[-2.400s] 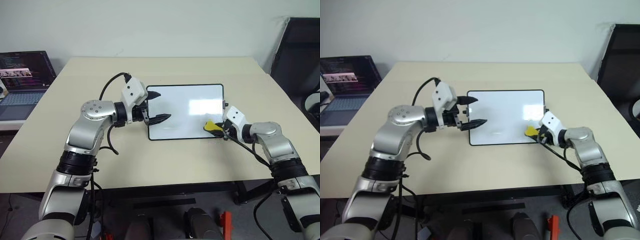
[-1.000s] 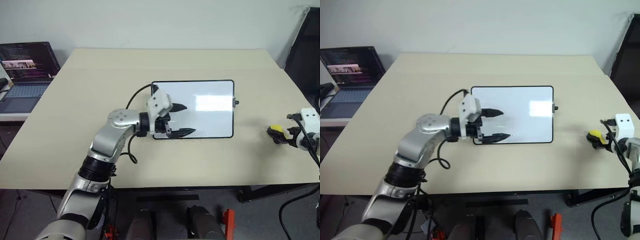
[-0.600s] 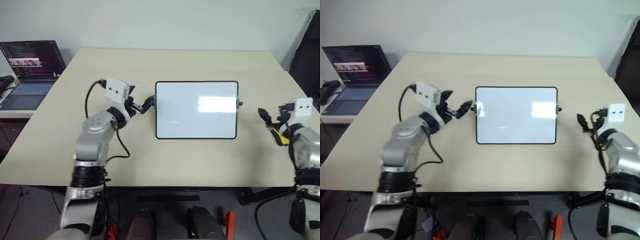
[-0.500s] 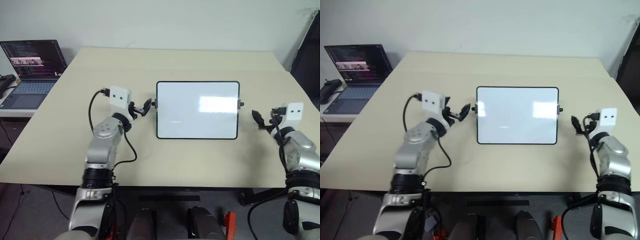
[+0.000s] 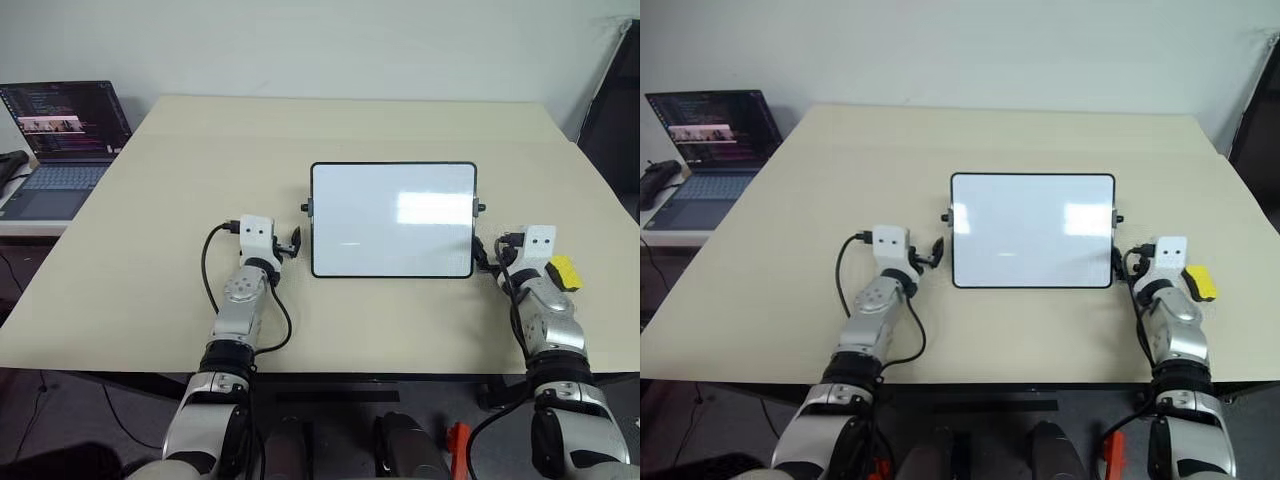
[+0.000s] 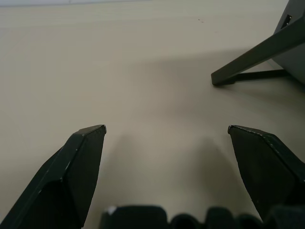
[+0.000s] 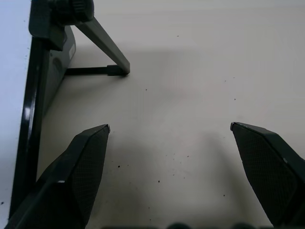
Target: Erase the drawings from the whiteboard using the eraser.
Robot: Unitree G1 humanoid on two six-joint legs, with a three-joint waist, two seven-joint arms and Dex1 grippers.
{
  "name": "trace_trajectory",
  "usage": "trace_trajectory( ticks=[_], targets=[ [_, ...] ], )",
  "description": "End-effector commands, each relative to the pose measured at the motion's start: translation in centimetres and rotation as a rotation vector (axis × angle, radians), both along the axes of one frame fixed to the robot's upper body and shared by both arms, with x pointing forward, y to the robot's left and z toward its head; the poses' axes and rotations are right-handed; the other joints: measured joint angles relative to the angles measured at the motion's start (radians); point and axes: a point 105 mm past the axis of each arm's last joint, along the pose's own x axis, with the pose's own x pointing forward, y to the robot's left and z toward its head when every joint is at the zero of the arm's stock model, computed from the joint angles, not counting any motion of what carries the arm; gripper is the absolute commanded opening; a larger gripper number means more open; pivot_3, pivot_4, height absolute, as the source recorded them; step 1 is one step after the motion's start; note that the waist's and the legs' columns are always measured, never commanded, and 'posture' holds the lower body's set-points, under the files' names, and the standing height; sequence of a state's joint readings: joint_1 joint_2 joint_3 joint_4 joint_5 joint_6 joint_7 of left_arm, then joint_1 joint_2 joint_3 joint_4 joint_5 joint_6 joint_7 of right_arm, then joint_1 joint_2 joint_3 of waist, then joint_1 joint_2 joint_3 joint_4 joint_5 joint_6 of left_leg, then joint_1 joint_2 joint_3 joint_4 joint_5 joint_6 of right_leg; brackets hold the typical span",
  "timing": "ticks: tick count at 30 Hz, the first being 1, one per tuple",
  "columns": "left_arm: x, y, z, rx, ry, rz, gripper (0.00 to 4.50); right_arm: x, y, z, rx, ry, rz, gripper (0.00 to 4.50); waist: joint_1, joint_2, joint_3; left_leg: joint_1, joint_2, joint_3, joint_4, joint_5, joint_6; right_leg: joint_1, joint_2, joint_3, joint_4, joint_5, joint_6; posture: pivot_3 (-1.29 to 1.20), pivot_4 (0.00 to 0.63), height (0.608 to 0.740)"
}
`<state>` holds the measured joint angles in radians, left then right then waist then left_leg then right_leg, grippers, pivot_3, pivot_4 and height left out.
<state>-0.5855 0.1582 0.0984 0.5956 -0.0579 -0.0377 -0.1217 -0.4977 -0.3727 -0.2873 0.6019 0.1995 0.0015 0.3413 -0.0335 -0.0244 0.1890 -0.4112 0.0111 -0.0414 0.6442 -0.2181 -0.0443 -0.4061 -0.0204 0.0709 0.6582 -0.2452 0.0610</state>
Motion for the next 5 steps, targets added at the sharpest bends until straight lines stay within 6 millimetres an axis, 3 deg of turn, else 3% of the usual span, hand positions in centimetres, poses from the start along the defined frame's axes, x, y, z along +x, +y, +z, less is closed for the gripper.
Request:
trace_trajectory(
  ticks=[1,5],
  targets=[
    [0.5,0.2,2.1,-0.011,-0.089,0.022,4.5,0.4,-0.1,0.9,-0.024,-0.055,-0.038,4.47,0.0,0.0,0.0,0.0,0.0,0.0,0.0,0.0,0.0,0.0,0.0,0.0,0.0,0.0,0.0,0.0,0.15,0.74],
    [0.5,-0.6,3.2,-0.027,-0.127,0.007,4.5,0.5,0.1,0.2,-0.016,-0.05,-0.058,4.47,0.0,0.0,0.0,0.0,0.0,0.0,0.0,0.0,0.0,0.0,0.0,0.0,0.0,0.0,0.0,0.0,0.15,0.74]
  ],
)
